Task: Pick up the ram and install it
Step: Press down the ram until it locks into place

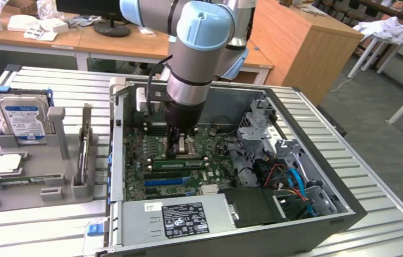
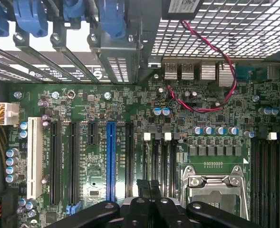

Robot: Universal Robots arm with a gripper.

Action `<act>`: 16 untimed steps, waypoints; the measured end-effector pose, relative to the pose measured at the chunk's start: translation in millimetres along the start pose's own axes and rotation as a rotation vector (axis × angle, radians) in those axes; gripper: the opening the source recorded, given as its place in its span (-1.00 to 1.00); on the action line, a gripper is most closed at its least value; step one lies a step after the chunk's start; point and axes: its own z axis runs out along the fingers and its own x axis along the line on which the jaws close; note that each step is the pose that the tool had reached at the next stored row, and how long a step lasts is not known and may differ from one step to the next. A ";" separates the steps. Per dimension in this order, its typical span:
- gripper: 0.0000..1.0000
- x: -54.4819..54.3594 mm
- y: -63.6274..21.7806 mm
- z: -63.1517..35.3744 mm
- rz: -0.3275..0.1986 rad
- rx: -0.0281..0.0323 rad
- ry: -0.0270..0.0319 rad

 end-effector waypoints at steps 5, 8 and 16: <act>-0.79 0.0 -0.1 2.7 0.000 0.0001 -0.0008; -0.79 0.1 -0.2 5.3 0.000 0.0001 -0.0009; -0.79 0.1 -0.2 7.7 0.000 0.0002 -0.0011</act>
